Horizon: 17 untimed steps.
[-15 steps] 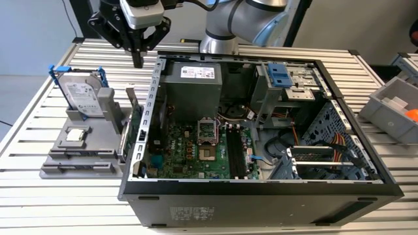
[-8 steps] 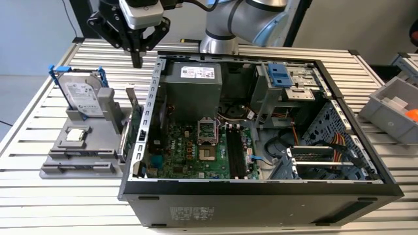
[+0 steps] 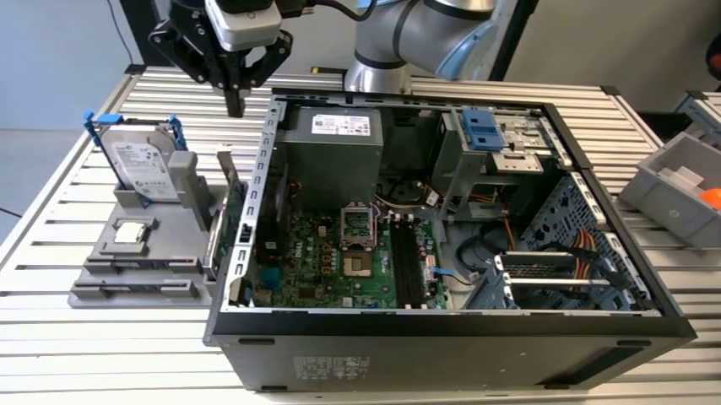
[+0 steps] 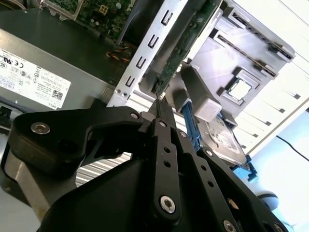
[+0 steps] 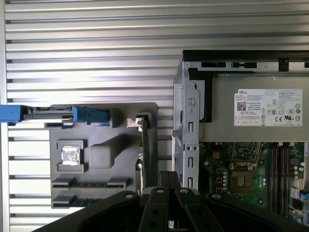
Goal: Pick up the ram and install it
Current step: 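Reach for the ram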
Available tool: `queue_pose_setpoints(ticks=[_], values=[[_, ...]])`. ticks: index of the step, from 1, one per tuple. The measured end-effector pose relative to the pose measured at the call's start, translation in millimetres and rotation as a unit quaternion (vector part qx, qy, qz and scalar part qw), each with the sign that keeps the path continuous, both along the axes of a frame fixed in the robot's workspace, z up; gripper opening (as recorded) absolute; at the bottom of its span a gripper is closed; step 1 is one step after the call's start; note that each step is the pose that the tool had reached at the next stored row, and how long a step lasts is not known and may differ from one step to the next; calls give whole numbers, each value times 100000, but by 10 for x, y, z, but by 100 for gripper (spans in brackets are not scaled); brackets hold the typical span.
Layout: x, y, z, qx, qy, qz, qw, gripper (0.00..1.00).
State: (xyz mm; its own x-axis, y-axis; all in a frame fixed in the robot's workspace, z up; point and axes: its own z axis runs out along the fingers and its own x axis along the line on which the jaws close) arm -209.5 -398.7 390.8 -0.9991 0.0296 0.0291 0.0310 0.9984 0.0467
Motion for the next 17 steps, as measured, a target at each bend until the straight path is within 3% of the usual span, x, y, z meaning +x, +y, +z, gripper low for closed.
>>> queue_pose_setpoints(ticks=[13,17], values=[[-3,0,-5,-2,678,84,99998,0],[-26,0,-5,-6,732,125,99997,0]])
